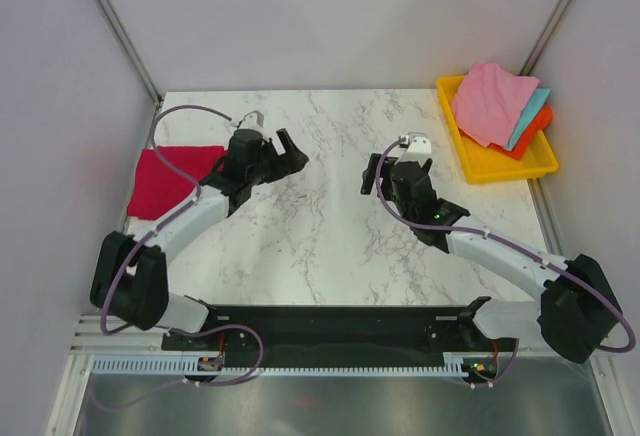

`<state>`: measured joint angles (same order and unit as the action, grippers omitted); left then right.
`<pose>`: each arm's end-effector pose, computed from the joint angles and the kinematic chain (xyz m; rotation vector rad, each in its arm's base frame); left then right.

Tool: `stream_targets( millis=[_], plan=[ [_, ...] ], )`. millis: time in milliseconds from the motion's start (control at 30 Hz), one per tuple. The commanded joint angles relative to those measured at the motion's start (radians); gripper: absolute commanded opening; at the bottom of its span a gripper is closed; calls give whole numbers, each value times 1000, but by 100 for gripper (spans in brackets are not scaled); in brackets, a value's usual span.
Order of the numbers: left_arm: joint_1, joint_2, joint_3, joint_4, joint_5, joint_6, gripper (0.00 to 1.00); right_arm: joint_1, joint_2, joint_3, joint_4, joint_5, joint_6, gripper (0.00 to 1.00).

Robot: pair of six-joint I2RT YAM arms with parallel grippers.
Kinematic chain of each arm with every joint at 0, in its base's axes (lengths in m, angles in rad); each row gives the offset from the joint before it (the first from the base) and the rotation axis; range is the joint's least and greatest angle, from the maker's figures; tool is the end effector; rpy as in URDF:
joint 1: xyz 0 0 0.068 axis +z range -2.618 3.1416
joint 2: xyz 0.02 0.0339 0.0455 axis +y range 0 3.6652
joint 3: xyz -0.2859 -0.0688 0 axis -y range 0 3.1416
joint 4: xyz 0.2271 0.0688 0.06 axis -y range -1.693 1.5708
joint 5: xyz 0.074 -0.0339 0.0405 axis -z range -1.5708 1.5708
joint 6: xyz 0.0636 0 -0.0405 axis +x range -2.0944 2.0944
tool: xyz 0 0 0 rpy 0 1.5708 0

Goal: Fold and stack the t-shirts
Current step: Reset both grippers

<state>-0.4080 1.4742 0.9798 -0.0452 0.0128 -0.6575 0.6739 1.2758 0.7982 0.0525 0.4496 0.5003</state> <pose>0.3107 -0.1352 0.2724 -0.2632 2.1628 -0.6391 0.2405 0.1567 0.2818 0.1171 1.9619 0.3245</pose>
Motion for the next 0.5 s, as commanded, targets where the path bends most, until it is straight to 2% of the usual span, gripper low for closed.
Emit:
stream_targets(
  millis=[0,100,200,367,467],
  plan=[
    [5,-150,-111,103,-16,-50,99,-4,-116,-54,41,188,-98,98],
    [-3,-297,-286,116,-17,-48,100,-5,-193,-47,-49,270,-79,98],
    [-3,-411,-383,139,-16,-31,100,-10,-272,-71,-91,342,-54,98],
    [0,-567,-467,162,-30,-1,100,-31,-401,-194,-66,423,-8,98],
    [0,-635,-501,203,-31,-4,100,-83,-420,-234,-80,393,56,98]
  ],
)
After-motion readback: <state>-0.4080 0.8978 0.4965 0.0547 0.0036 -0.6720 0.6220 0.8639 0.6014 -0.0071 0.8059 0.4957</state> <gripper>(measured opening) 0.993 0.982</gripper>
